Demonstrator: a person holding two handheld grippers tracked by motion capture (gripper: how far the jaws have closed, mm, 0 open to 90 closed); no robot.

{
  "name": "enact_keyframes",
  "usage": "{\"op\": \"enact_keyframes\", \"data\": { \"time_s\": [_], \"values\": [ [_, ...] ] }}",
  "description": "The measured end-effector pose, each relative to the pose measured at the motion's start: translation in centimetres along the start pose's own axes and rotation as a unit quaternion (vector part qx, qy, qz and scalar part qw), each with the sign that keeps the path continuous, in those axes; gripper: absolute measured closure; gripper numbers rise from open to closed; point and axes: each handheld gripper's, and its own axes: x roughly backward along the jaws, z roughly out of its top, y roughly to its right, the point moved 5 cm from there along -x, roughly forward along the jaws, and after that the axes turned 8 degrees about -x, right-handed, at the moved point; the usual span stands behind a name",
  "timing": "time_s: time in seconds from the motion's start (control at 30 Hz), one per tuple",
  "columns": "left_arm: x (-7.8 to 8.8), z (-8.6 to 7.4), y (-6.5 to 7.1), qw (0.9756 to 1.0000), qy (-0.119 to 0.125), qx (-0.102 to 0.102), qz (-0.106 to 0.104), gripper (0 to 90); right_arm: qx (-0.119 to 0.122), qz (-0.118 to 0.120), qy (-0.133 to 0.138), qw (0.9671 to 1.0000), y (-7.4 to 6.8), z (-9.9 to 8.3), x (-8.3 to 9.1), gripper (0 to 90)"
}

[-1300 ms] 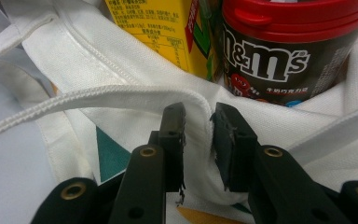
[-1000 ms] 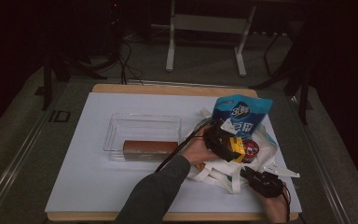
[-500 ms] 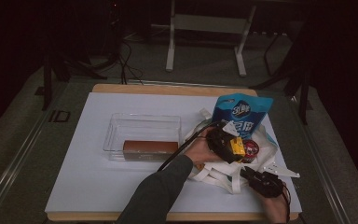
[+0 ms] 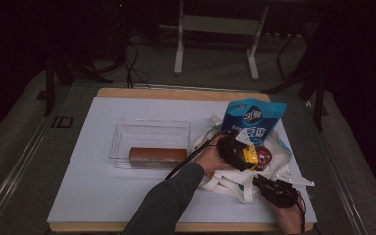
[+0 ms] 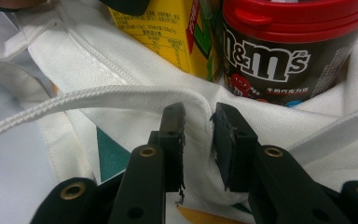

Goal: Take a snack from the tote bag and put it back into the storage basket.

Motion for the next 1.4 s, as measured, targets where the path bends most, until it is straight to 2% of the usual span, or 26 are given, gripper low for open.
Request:
{"op": "enact_keyframes", "data": {
  "time_s": [0.13, 0.2, 0.6, 0.73, 0.83, 0.93, 1.1, 1.23, 1.4],
  "values": [
    [-0.2, -0.1, 0.3, 0.9995, -0.019, -0.018, 0.017, 25.5, 0.000, 0.000, 0.000, 1.0000, 0.0, 0.0, 0.0, 73.2],
    [-0.2, -0.1, 0.3, 0.9994, -0.020, -0.021, 0.019, 26.4, 0.000, 0.000, 0.000, 1.0000, 0.0, 0.0, 0.0, 73.2],
    [0.1, -0.3, 0.5, 0.9993, -0.024, -0.012, 0.028, 29.0, 0.000, 0.002, 0.000, 1.0000, 0.0, 0.0, 0.0, 72.9],
    [0.1, -0.2, 0.6, 0.9989, -0.028, -0.015, 0.033, 29.0, 0.000, 0.003, 0.000, 1.0000, 0.0, 0.0, 0.0, 72.9],
    [0.2, -0.1, 0.6, 0.9989, -0.026, -0.012, 0.037, 29.0, 0.000, 0.003, 0.000, 1.0000, 0.0, 0.0, 0.0, 72.9],
    [1.0, 0.4, 0.4, 0.9992, -0.011, -0.002, 0.039, 29.0, 0.000, 0.003, 0.000, 1.0000, 0.0, 0.0, 0.0, 72.9],
    [2.0, 1.2, 0.4, 0.9989, 0.001, -0.005, 0.046, 29.0, 0.000, 0.003, 0.000, 1.0000, 0.0, 0.0, 0.0, 72.9],
    [3.5, 2.3, 0.4, 0.9983, 0.020, -0.003, 0.055, 29.0, 0.000, 0.002, 0.000, 1.0000, 0.0, 0.0, 0.0, 72.8],
    [4.4, 2.8, 0.4, 0.9978, 0.030, -0.005, 0.059, 29.0, 0.001, 0.002, 0.001, 1.0000, 0.0, 0.0, 0.0, 72.9]
  ]
}}
